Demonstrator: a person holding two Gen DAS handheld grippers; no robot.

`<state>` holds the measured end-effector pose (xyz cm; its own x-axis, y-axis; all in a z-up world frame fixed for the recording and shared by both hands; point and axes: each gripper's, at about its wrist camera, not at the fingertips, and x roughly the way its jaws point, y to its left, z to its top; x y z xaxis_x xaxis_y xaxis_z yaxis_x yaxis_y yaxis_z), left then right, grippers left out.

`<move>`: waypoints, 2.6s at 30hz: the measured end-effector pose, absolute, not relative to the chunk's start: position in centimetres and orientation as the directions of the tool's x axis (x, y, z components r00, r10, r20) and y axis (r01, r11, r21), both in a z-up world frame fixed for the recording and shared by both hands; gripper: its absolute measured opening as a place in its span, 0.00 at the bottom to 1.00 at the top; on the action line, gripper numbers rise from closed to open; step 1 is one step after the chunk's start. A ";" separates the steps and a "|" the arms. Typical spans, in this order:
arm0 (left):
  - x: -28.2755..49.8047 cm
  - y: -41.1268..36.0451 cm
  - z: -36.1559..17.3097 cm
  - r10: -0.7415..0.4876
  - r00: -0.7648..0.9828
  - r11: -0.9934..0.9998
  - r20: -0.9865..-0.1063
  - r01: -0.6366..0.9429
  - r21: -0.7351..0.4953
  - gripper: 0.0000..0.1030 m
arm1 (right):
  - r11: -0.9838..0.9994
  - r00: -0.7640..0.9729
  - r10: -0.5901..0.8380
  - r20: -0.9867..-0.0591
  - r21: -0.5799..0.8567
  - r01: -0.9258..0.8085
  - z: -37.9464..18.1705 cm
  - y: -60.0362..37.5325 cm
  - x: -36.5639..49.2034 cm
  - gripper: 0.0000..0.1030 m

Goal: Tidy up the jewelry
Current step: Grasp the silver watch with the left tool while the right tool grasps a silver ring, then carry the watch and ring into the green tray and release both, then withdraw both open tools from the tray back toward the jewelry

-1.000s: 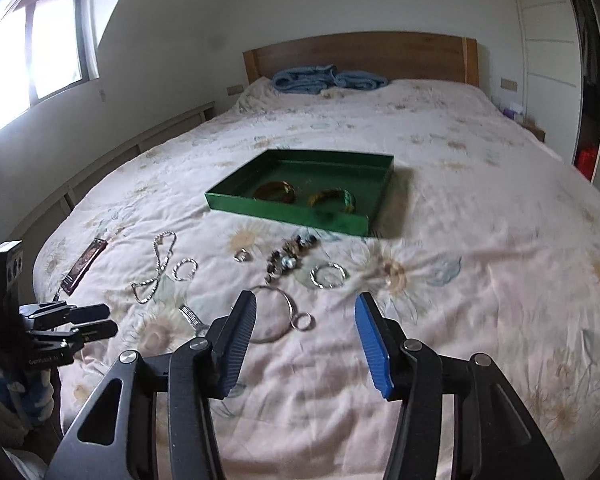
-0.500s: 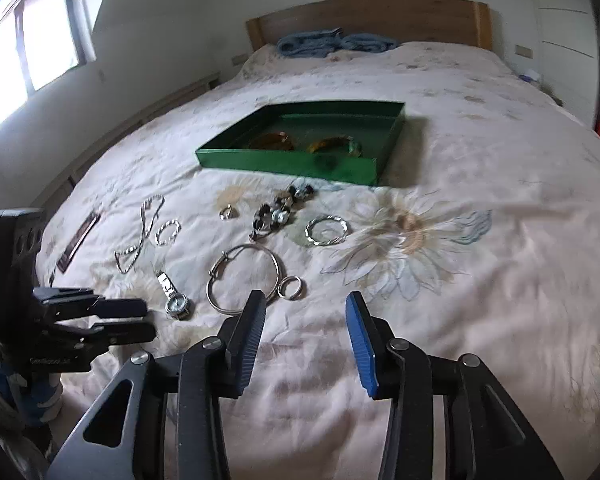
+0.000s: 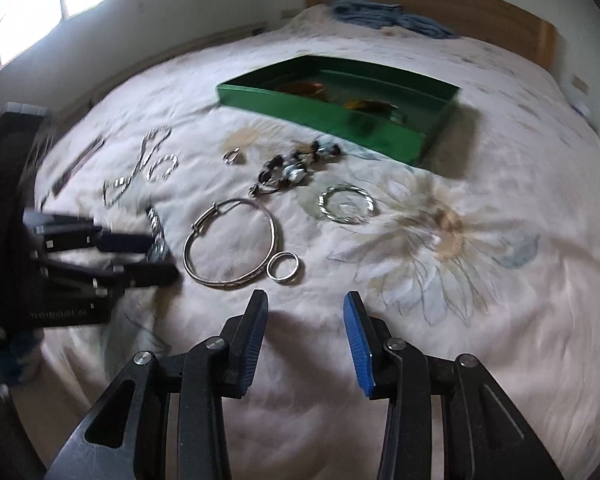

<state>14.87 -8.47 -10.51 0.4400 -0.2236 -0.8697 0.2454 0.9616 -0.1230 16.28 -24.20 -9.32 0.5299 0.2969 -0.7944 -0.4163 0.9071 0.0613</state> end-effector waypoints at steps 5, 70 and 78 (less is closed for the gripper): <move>15.5 -7.5 -10.7 -0.234 0.443 0.966 -0.866 0.205 -0.156 0.27 | 0.866 0.512 0.292 -0.808 -0.004 -0.500 -9.9 -22.7 17.3 0.31; 42.6 -6.1 -5.8 -0.157 0.607 0.987 -0.779 0.129 -0.098 0.30 | 0.995 0.611 0.096 -0.786 0.070 -0.066 -7.5 -24.7 42.1 0.50; 36.8 -4.0 -1.0 -0.176 0.679 0.984 -0.713 0.137 -0.112 0.37 | 0.993 0.688 0.112 -0.717 0.101 -0.057 -3.0 -24.8 37.5 0.54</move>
<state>36.81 -4.02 -0.99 0.6791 -0.1759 -0.7127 0.1371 0.9842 -0.1122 37.47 -24.83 -3.00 0.6884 0.1119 -0.7166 -0.0568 0.9933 0.1005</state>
